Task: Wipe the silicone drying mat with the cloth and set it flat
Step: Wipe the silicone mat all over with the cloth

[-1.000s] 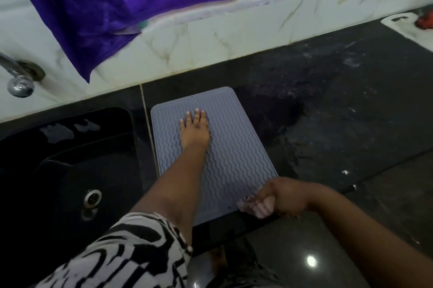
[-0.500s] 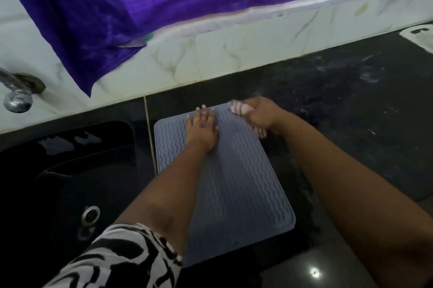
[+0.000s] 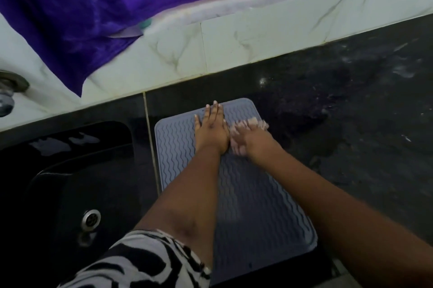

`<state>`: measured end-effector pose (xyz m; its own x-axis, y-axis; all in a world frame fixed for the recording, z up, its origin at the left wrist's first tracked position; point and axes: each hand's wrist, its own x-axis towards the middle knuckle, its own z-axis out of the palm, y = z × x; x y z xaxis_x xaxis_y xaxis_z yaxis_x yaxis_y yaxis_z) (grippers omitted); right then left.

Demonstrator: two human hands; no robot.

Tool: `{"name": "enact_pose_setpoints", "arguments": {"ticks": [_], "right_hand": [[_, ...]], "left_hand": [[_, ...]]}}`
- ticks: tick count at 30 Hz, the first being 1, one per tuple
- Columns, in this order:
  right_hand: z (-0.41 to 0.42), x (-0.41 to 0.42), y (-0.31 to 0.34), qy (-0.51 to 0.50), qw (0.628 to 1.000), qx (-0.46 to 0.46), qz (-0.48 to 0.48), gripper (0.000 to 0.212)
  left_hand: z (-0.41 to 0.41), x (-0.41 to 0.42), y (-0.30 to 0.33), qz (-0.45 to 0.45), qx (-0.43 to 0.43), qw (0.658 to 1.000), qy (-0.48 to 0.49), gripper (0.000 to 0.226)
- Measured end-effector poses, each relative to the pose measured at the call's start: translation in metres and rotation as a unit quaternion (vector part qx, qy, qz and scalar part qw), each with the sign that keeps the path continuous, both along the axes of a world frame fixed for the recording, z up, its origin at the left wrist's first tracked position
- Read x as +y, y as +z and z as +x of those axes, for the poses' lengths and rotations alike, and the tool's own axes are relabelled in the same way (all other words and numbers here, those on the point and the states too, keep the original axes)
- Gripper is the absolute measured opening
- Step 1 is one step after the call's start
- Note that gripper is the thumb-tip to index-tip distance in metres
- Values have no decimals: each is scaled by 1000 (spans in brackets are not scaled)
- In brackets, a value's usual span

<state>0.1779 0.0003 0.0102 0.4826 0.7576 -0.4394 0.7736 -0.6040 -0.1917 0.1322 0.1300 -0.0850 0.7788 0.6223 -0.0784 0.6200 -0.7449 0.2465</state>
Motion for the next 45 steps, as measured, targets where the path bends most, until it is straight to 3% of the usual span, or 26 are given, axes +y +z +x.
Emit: {"name": "enact_pose_setpoints", "arguments": {"ticks": [2, 6, 10, 12, 16, 19, 23, 26, 30, 33, 35, 37, 39, 41, 43, 45], "right_hand": [[-31, -47, -5, 34, 999, 0, 6, 55], [-65, -100, 1, 50, 995, 53, -71, 53], [-24, -77, 36, -56, 982, 174, 49, 32], [3, -40, 31, -64, 980, 149, 114, 37], [2, 3, -13, 8, 1000, -8, -22, 57], [-21, -26, -24, 60, 995, -63, -38, 58], [-64, -92, -13, 82, 992, -51, -86, 59], [-98, -133, -18, 82, 995, -48, -37, 53], [-120, -168, -17, 54, 993, -28, -104, 65], [-138, -176, -12, 39, 985, 12, -165, 57], [-137, -177, 7, 32, 988, 43, -145, 48], [-118, -182, 35, -3, 981, 143, -128, 38], [-88, -186, 63, -19, 972, 209, -105, 36], [-60, -182, 79, -93, 965, 246, -19, 33], [-35, -166, 80, -164, 952, 246, 82, 26], [-10, -132, 75, -187, 955, 188, 136, 21]], "left_hand": [[0, -3, 1, -10, -23, 1000, 9, 54], [-1, -3, 3, -7, -32, 999, 6, 54], [-7, -8, 8, -21, -112, 993, -6, 51], [-10, -10, 11, -6, -111, 994, -25, 51], [-8, -11, 10, -8, -63, 998, -23, 51], [-4, -10, 6, -14, -80, 997, -16, 48], [-3, -9, 4, -15, -72, 997, -20, 48], [-3, -10, 4, -8, -73, 997, -18, 48], [-6, -14, 10, -6, -63, 998, -17, 48], [-5, -17, 19, -18, -23, 999, -18, 50], [-4, -18, 24, -35, 23, 999, -26, 53], [-6, -17, 35, -55, 64, 995, -51, 58], [-11, -15, 41, -68, 45, 994, -72, 56], [-17, -18, 43, -80, -13, 995, -59, 51], [-20, -21, 44, -85, -53, 995, -30, 46], [-18, -20, 46, -67, -58, 996, -23, 40]]}}
